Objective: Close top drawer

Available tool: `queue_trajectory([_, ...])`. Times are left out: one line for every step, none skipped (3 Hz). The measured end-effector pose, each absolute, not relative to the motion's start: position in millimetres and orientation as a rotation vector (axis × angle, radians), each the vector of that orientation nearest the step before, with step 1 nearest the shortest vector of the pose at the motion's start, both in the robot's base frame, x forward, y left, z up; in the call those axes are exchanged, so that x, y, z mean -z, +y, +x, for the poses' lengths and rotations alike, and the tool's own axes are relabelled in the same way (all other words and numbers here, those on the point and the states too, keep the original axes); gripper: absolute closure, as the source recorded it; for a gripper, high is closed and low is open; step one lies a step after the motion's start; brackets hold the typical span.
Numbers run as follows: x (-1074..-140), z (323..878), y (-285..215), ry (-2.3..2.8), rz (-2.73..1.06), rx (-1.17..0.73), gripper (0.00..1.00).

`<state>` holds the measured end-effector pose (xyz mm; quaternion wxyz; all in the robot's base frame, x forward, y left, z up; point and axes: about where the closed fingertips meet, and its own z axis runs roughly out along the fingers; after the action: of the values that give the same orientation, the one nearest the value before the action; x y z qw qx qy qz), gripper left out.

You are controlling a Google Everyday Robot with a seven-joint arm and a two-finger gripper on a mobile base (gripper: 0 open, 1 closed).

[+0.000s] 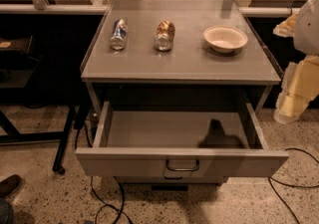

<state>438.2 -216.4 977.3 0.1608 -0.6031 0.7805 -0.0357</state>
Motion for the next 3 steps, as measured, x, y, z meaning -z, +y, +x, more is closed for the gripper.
queue_trajectory([-977.3, 438.2, -216.4, 2.229, -1.722, 0.102, 0.0])
queue_trajectory([-977.3, 438.3, -216.4, 2.229, -1.722, 0.102, 0.17])
queue_trajectory([-977.3, 438.3, -216.4, 2.229, -1.722, 0.102, 0.38])
